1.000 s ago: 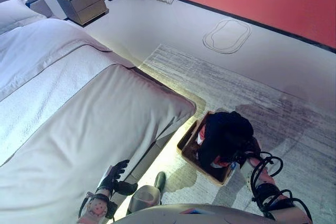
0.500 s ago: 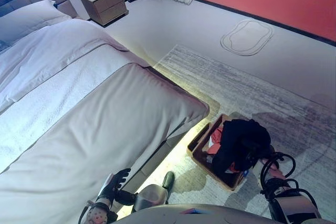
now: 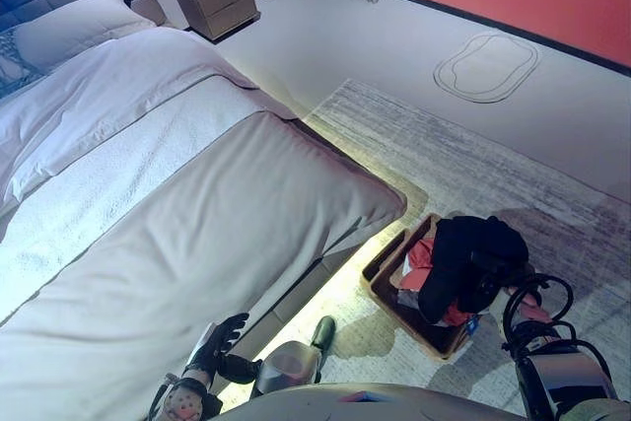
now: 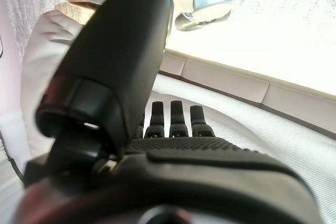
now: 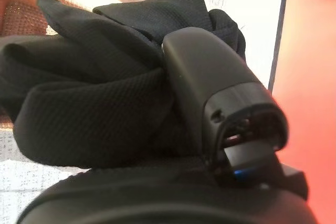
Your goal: Pick up the clothes from the bed and place them into the basket
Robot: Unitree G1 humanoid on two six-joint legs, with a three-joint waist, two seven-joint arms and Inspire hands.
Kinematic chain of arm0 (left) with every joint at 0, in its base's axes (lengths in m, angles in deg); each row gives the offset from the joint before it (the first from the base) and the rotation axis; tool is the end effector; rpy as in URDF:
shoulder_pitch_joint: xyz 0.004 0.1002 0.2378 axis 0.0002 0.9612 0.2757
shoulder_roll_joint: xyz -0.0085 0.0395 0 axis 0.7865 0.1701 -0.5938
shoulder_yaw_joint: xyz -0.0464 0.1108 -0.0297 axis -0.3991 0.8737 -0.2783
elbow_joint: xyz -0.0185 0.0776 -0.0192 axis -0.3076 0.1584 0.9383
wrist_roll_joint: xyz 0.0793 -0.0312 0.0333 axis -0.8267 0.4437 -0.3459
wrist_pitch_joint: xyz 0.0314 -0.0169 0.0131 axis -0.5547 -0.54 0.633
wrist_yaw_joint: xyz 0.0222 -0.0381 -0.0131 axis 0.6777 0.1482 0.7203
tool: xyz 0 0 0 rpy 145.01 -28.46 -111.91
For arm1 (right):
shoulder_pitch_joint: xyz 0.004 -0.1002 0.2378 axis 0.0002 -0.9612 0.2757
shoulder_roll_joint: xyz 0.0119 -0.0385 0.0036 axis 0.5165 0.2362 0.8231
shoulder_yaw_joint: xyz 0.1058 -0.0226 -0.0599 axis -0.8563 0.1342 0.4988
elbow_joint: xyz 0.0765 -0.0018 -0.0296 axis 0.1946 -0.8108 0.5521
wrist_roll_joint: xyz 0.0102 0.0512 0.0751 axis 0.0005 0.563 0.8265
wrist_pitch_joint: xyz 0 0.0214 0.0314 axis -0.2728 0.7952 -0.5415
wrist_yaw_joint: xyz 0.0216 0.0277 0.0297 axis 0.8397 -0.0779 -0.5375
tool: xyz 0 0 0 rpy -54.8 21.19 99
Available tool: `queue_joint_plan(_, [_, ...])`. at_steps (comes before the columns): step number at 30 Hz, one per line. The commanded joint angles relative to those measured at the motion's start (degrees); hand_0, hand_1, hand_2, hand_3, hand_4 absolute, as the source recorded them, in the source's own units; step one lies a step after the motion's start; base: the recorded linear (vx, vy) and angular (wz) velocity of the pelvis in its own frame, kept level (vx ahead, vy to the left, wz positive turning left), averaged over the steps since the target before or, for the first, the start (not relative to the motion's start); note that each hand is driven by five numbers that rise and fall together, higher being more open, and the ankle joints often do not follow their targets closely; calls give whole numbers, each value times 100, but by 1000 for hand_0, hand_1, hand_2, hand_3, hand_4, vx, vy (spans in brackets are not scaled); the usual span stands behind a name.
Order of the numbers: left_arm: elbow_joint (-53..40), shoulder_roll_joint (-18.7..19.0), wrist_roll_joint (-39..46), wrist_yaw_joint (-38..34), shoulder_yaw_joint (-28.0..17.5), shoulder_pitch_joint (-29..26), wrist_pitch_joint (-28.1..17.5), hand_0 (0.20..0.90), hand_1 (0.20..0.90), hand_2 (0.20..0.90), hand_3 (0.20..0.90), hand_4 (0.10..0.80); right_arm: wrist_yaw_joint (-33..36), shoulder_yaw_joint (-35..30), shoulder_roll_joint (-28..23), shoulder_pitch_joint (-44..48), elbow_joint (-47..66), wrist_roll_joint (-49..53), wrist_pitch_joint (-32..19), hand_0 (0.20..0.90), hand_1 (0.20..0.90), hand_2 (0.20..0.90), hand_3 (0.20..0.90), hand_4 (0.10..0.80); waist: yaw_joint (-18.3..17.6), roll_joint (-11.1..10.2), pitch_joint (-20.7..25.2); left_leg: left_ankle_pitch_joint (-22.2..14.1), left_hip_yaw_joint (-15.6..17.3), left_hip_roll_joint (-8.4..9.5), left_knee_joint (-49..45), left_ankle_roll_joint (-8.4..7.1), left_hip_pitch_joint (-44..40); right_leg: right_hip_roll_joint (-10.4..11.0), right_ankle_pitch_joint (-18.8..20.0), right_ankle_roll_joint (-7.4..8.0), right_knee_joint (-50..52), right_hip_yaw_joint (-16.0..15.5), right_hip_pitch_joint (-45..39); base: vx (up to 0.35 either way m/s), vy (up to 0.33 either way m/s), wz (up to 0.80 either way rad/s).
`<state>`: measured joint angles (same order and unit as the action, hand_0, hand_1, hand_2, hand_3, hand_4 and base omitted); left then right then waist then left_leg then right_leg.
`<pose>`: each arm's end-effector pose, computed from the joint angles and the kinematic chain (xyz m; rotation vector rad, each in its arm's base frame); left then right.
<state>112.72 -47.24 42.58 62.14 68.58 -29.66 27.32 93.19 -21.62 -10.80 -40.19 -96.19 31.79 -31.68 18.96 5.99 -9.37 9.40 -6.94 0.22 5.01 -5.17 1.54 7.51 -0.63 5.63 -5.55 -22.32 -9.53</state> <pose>0.0558 0.2274 -0.1142 0.4835 0.8195 -0.1611 0.1965 -0.3003 -0.0482 0.0891 0.6879 -0.7889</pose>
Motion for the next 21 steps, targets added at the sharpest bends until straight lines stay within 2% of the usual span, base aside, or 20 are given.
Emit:
queue_joint_plan(1, [24, 277, 25, -30, 151, -196, -357, 900, 900, 900, 900, 800, -162, 7, -746, 637, 319, -156, -270, 900, 900, 900, 900, 800, 167, -185, 19, -385, 16, 126, -527, -99, 496, -14, -195, -217, 395, -397, -119, 49, 4, 5])
queue_joint_plan(11, [14, 282, 54, 20, 132, -194, -273, 900, 900, 900, 900, 800, -300, 103, -687, 762, 362, -128, -160, 900, 900, 900, 900, 800, 199, -175, -11, -393, -39, 154, -509, -93, 505, -2, -230, -231, 443, -442, -51, 12, 3, 1])
queue_joint_plan(21, [-10, 218, 41, -30, 96, -178, -283, 900, 900, 900, 900, 800, -651, 207, -228, 267, 403, -51, -199, 900, 900, 900, 900, 800, 99, -246, 45, -430, 38, 129, -404, -46, 391, -45, -251, -228, 413, -372, -24, -4, 0, 0])
